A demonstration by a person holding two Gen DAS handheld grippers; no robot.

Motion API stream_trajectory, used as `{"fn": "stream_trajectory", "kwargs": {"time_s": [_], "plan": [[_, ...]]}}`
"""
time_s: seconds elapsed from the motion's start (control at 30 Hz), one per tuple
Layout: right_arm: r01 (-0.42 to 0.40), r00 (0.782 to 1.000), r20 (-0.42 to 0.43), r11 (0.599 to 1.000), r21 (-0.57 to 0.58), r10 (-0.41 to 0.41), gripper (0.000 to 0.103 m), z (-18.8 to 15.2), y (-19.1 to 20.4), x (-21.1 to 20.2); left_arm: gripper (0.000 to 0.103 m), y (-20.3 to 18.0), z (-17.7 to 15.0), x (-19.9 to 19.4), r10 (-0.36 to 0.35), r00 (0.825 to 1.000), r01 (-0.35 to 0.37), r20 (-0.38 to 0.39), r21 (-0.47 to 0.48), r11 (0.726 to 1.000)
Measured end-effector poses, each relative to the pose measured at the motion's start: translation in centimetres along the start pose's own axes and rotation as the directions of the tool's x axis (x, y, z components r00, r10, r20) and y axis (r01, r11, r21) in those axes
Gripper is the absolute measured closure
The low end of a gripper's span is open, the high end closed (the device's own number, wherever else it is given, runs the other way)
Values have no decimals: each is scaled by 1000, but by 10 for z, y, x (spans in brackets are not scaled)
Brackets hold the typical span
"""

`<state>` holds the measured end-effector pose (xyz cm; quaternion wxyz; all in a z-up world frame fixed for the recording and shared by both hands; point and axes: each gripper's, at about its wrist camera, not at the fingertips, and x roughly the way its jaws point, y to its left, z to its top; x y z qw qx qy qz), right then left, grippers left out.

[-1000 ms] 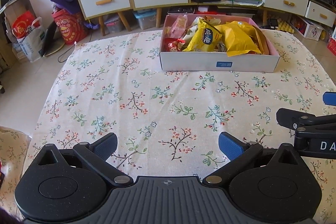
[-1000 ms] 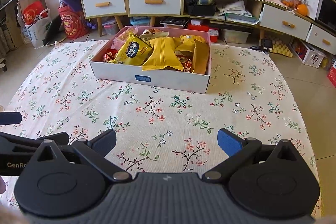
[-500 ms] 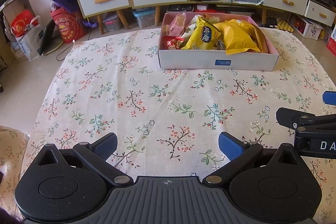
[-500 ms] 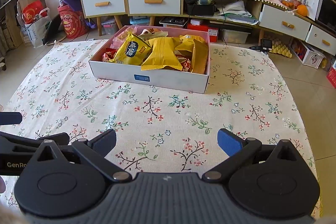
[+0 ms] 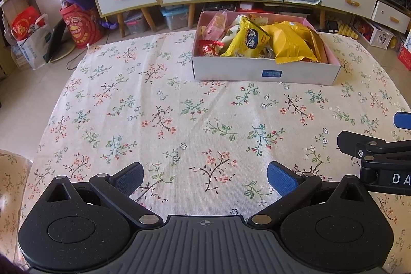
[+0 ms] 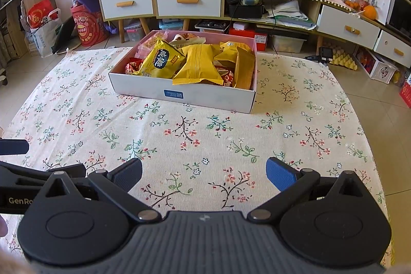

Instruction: Organize snacks

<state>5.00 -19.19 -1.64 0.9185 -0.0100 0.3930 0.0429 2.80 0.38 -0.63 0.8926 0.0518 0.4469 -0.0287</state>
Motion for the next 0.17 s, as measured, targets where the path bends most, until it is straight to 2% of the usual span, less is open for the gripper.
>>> {"fn": "stream_trajectory", "kwargs": {"time_s": [0.17], "plan": [[0,1000,-1,1000,0,0,0,0,0,0,0,0,0,1,0,1000,0,0,5,1000]]}}
